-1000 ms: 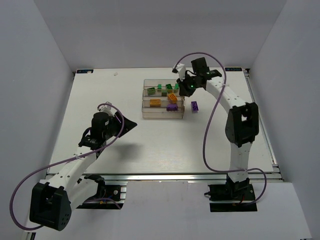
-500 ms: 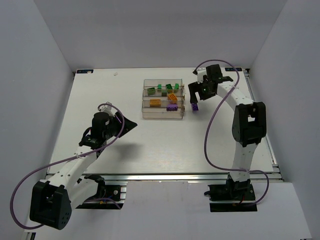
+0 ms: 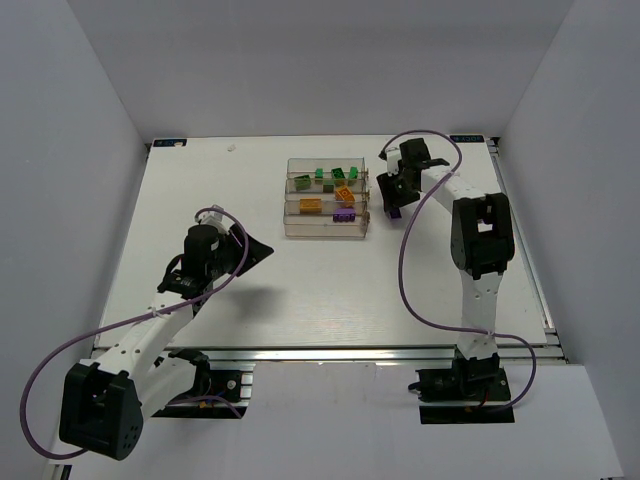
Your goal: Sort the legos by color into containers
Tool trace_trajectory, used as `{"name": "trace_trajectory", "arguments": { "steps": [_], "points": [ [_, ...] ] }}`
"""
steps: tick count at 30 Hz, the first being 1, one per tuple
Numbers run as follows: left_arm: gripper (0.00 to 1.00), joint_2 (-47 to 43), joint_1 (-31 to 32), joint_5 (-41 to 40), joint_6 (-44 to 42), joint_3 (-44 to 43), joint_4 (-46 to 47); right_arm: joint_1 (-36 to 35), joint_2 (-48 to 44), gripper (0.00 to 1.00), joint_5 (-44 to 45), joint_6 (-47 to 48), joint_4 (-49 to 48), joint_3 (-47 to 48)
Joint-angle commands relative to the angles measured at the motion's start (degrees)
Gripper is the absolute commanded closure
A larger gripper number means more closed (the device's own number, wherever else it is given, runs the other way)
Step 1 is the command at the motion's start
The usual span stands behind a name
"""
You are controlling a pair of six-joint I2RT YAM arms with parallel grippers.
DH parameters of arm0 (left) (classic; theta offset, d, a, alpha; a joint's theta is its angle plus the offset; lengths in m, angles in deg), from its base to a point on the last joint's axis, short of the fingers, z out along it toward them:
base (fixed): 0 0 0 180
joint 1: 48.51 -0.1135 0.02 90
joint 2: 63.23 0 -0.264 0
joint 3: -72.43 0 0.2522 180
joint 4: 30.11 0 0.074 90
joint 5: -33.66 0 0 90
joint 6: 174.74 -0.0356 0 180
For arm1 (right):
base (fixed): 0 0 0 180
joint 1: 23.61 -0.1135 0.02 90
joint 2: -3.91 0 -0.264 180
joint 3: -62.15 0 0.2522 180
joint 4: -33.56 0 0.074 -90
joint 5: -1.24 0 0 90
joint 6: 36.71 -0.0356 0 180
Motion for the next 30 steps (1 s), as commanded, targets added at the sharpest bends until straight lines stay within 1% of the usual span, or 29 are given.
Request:
{"name": "trace_trajectory", "arguments": {
  "steps": [1, 2, 4, 5, 6, 8, 12, 13, 14, 15, 16, 17, 19, 20, 22, 26, 28, 30],
  "points": [
    [0.43, -0.9, 0.2, -0.7, 0.0, -1.6, -0.6, -0.1, 0.0, 0.47, 2.0, 0.3, -3.3, 0.4],
    [0.43, -0.7, 0.2, -0.7, -0.1, -1.8, -0.6, -0.2, -0.5, 0.6, 1.6, 0.6, -3.2, 0.5],
    [0.43, -0.3, 0.2, -0.8, -0.2, -2.1, -0.6, 0.1, -1.4, 0.71, 0.4, 1.4, -3.1, 0.3],
    [0.43, 0.0, 0.2, -0.8, -0.2, -2.1, -0.3, 0.3, -2.4, 0.83, 0.2, 1.8, -3.0, 0.3],
    [0.43, 0.2, 0.2, -0.7, -0.1, -2.1, -0.2, 0.3, -3.3, 0.87, 0.0, 2.6, -3.0, 0.3],
    [0.43, 0.3, 0.2, -0.6, -0.2, -2.1, 0.1, 0.3, -6.1, 1.0, -1.8, 3.6, -3.7, 0.1],
    [0.43, 1.0, 0.2, -0.4, -0.3, -2.1, 0.5, 0.0, -13.3, 1.0, -7.7, 6.7, -8.8, -2.1],
    [0.43, 1.2, 0.2, -0.4, -0.5, -2.1, 0.6, -0.4, -16.0, 1.0, -12.9, 8.9, -9.6, -2.5],
    [0.43, 1.5, 0.2, -0.4, -0.5, -2.2, 0.7, -0.6, -17.2, 1.0, -16.0, 10.3, -10.3, -2.9],
    [0.43, 1.6, 0.2, -0.4, -0.5, -2.4, 0.8, -0.9, -18.3, 1.0, -19.6, 12.1, -10.4, -3.6],
    [0.43, 2.0, 0.2, -0.3, -0.5, -2.4, 0.9, -1.6, -19.5, 1.0, -25.3, 13.9, -10.2, -4.0],
    [0.43, 2.2, 0.2, -0.3, -0.5, -2.5, 1.1, -2.3, -19.8, 1.0, -27.6, 18.6, -9.3, -4.3],
    [0.43, 2.4, 0.2, -0.3, -0.7, -2.8, 1.2, -4.6, -19.3, 1.0, -32.2, 24.0, -5.4, -4.3],
    [0.43, 2.4, 0.2, -0.1, -0.8, -2.9, 1.1, -5.2, -19.0, 1.0, -33.0, 27.8, -4.3, -4.2],
    [0.43, 2.4, 0.2, -0.3, -0.9, -3.2, 0.7, -7.7, -17.1, 1.0, -32.4, 29.3, -3.1, -3.6],
    [0.43, 1.2, 0.2, -0.5, -0.9, -3.1, -0.4, -11.1, -14.0, 1.0, -28.4, 30.7, -3.2, -0.6],
    [0.43, 0.2, 0.2, -0.9, -0.8, -2.7, -0.8, -11.6, -10.0, 1.0, -25.7, 30.2, -3.0, 1.2],
    [0.43, -0.6, 0.2, -1.1, -0.6, -2.4, -1.4, -12.2, -8.3, 0.89, -24.6, 30.2, -1.3, 4.3]
  ]
}}
